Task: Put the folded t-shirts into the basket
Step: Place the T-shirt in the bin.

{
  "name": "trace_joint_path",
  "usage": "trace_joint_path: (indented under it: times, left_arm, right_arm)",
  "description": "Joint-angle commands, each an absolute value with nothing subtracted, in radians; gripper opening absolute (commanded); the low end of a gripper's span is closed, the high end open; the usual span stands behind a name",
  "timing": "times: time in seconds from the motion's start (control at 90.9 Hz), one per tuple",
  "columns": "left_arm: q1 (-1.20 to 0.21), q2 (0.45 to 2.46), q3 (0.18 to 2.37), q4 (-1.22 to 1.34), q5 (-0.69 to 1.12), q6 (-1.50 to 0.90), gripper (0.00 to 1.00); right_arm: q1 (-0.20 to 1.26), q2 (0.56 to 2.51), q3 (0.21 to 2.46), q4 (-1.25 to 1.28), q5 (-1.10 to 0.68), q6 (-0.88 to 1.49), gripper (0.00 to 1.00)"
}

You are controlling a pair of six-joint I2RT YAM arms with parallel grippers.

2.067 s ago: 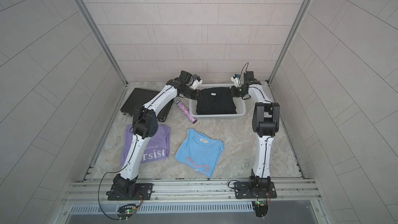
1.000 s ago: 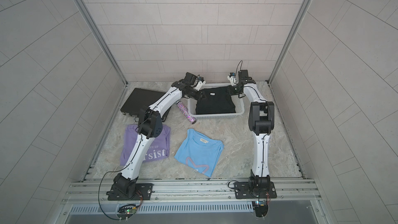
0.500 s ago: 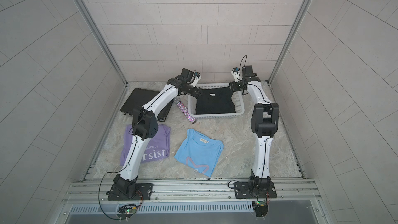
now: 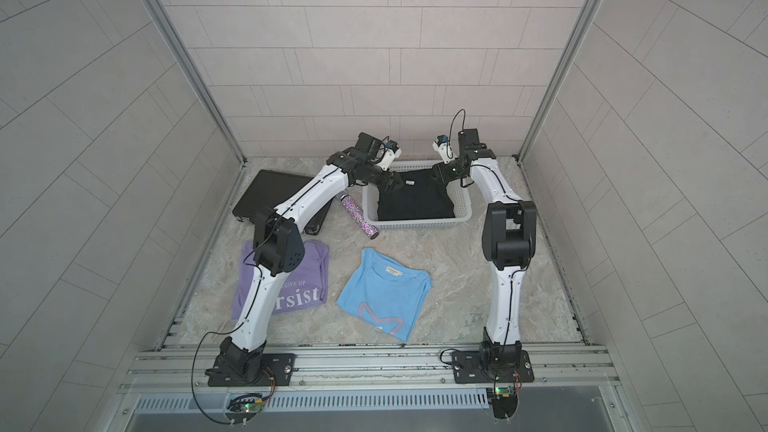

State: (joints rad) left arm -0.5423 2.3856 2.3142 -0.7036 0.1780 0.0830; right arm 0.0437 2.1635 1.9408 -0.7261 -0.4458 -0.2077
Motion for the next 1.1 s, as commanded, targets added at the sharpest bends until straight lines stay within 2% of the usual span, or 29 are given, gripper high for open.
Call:
trace_joint_path:
  times: [0.0,0.352,0.66,0.803,1.089]
  left_arm:
    - [-0.553,2.461,2.351,-0.702,0.146,0.090,0.62]
    - [-0.553,2.613,2.463,-0.633,-0.117,0.138,0.62]
    - [-0.561,2.681,2.554,-0.640,-0.149,0.201,0.66]
    - [-0.569,2.625,2.518,-0.657,-0.115,0.218,0.68]
    - [-0.575,2.425,2.477,-0.733,0.008,0.188,0.73]
  right_arm:
    - [0.050,2.205,1.942,-0.713,-0.420,-0.202,0.55]
    - [0.069,2.318,1.995,-0.625,-0.231,-0.167,0.53]
    - [0.080,2.358,1.998,-0.590,-0.113,-0.186,0.52]
    - [0.080,2.311,1.992,-0.601,-0.134,-0.207,0.54]
    - [0.079,2.103,1.980,-0.702,-0.350,-0.253,0.59]
